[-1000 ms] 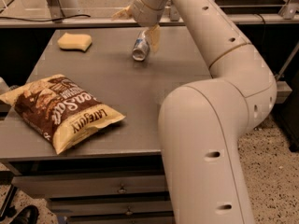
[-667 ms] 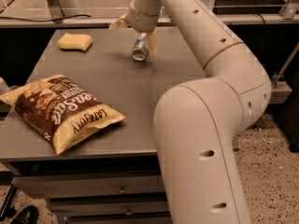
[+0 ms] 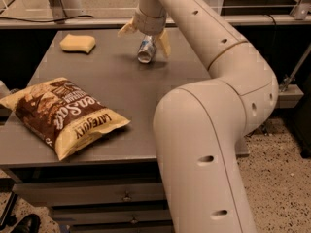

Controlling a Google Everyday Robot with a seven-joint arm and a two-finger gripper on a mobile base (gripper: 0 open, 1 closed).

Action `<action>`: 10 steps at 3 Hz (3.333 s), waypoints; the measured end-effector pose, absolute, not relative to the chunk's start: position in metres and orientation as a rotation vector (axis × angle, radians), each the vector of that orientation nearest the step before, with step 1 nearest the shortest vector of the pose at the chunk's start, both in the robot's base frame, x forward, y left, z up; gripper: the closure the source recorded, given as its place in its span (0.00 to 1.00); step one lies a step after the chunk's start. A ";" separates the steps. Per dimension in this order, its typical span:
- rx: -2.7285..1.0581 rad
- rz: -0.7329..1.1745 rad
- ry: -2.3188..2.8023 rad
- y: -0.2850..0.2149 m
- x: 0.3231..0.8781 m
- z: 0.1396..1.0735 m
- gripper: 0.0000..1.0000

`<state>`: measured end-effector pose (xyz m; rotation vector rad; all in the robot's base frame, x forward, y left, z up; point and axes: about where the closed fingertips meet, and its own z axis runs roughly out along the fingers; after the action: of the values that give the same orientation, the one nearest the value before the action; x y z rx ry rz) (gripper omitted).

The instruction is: Move redbull can near brown chip bag

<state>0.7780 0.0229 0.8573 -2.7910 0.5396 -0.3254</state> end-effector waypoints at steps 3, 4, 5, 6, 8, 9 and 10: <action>-2.867 -0.285 0.478 0.019 0.778 0.838 0.62; -2.867 -0.286 0.478 0.019 0.778 0.839 0.85; -2.872 -0.305 0.496 0.013 0.768 0.864 1.00; -2.850 -0.270 0.565 0.004 0.745 0.888 1.00; -2.800 -0.190 0.714 -0.004 0.696 0.901 1.00; -2.805 -0.200 0.664 0.004 0.702 0.902 1.00; -2.907 -0.206 0.486 0.030 0.691 0.899 1.00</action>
Offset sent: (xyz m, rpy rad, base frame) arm -0.0048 -0.0089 -0.0296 -0.0742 0.0846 0.0679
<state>0.6912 0.0299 0.8991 -2.9074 0.4864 -0.2065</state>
